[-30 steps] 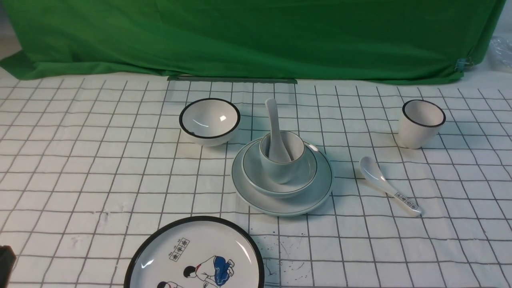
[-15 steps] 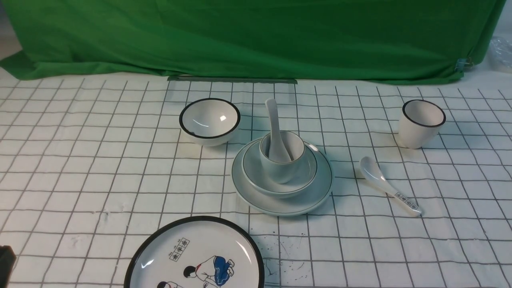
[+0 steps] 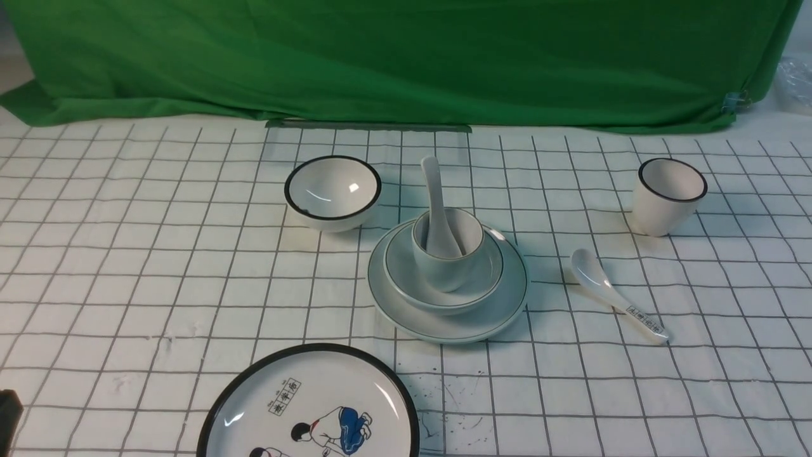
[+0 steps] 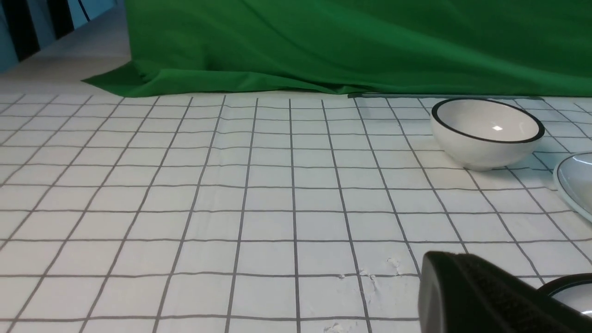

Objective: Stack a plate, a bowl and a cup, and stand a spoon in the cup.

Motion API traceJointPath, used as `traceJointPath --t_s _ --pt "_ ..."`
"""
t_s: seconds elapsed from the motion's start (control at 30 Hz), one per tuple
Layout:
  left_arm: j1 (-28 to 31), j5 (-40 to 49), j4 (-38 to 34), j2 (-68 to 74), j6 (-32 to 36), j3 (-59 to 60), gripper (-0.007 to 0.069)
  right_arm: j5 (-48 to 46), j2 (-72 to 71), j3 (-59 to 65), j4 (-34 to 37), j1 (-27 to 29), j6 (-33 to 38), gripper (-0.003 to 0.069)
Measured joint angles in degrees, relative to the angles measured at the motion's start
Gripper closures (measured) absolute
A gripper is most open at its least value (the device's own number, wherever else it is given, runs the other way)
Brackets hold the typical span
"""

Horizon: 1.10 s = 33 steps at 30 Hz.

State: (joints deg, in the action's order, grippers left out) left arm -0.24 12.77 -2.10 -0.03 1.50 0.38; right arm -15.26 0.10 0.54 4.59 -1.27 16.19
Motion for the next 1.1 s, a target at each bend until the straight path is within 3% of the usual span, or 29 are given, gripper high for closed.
traceJointPath --t_s 1.1 --pt "0.00 0.06 0.13 0.00 0.00 0.00 0.0620 -0.17 -0.02 0.00 0.00 0.00 -1.73 0.0424"
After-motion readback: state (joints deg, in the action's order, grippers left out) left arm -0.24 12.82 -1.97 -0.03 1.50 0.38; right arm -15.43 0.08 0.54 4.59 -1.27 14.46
